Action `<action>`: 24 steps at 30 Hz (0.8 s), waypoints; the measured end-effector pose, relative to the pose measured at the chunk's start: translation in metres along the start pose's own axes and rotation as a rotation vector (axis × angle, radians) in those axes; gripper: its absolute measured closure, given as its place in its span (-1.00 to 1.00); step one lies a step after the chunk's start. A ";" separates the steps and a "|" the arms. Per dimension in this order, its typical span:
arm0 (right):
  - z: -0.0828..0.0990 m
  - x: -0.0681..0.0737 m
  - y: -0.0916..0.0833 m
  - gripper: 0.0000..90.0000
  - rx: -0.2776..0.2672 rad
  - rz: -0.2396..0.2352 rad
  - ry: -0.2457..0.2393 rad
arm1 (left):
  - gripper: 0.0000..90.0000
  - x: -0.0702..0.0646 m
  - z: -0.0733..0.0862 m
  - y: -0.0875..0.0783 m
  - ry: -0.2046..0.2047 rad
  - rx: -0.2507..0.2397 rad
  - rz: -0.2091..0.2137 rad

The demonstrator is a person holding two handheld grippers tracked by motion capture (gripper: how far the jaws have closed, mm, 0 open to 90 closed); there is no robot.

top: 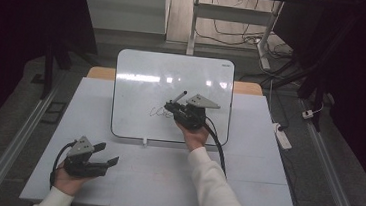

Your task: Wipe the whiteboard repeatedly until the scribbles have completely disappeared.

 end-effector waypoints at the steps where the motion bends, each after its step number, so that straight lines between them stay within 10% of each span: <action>1: 0.000 0.001 0.004 0.72 0.001 -0.006 0.003 | -0.40 0.000 0.000 0.000 0.000 0.000 0.000; 15: 0.020 0.031 0.042 0.72 0.106 -0.071 -0.079 | -0.40 0.002 0.001 -0.001 -0.008 -0.002 -0.009; 20: 0.005 0.009 0.032 0.72 0.039 -0.001 -0.029 | -0.39 0.001 0.001 -0.002 -0.004 -0.004 -0.012; 24: 0.015 0.020 0.036 0.72 0.063 -0.041 -0.033 | -0.39 0.002 0.000 -0.001 -0.008 -0.003 -0.013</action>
Point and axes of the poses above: each handheld gripper's, and its own axes: y roughly forward along the jaws, z roughly out of its underside, x roughly to its left, the point moved 9 cm from there along y, roughly forward along the jaws, and after that the axes turned 2 degrees about -z, right-handed, at the moved point
